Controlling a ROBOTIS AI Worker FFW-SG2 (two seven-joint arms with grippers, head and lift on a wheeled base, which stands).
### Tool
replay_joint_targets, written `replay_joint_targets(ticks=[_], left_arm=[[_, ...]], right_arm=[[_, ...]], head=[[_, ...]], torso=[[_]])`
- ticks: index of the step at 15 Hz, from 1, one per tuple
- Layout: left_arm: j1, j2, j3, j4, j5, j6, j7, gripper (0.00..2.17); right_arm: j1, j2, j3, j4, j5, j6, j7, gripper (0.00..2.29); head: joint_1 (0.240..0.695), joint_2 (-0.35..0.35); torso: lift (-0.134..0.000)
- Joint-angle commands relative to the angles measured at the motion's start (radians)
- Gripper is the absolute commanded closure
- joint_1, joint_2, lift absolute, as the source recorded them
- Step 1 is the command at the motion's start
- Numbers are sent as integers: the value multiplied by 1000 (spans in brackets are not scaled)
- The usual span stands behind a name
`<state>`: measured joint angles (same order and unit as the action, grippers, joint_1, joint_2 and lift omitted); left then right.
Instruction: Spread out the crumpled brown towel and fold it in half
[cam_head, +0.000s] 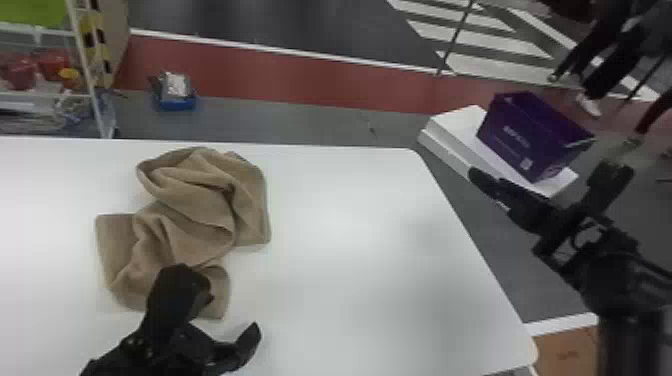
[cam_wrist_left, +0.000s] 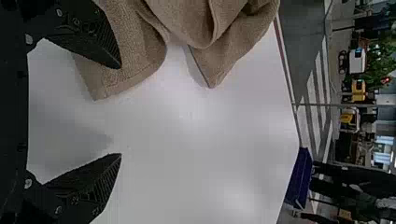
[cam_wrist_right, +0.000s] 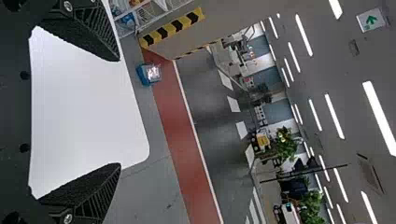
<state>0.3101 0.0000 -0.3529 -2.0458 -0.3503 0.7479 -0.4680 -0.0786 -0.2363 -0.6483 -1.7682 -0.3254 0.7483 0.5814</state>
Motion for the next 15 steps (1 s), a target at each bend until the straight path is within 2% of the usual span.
replay_joint_targets(ticks=[1,3,4,6,7,8,11,12,13,15], left_arm=[[-14,-3,2,7,4,6,0,265],[-28,-3,2,21,4,25,0,289],[-29,-3,2,24,2,28,-1,417],[-31,-3,8,24,1,28,-1,498],[-32,-3,14,24,2,31,-4,826],[-32,-3,22,21,5,31,-6,1042],[-19,-3,63,-24,17,31,-20,1082],[-6,-3,86,-60,25,31,-24,1308],[7,-3,109,-99,42,31,-24,1700],[32,-3,164,-175,53,46,-52,1767]], right_arm=[[0,3,-1,0,-1,0,5,80],[2,5,-11,0,-7,0,6,80],[5,5,-16,0,-9,0,8,80],[11,5,-21,0,-15,-3,9,80],[13,8,-21,0,-17,-6,9,80],[13,8,-21,0,-17,-10,8,80],[14,8,-25,0,-11,-13,8,80],[14,8,-24,1,-7,-16,8,80],[14,9,-24,3,-6,-16,9,80],[16,12,-24,6,-6,-19,9,80]], head=[[695,-350],[695,-350],[695,-350],[695,-350],[695,-350],[695,-350],[695,-350],[695,-350],[695,-350],[695,-350]], torso=[[-134],[-134],[-134],[-134],[-134],[-134],[-134],[-134],[-134],[-134]])
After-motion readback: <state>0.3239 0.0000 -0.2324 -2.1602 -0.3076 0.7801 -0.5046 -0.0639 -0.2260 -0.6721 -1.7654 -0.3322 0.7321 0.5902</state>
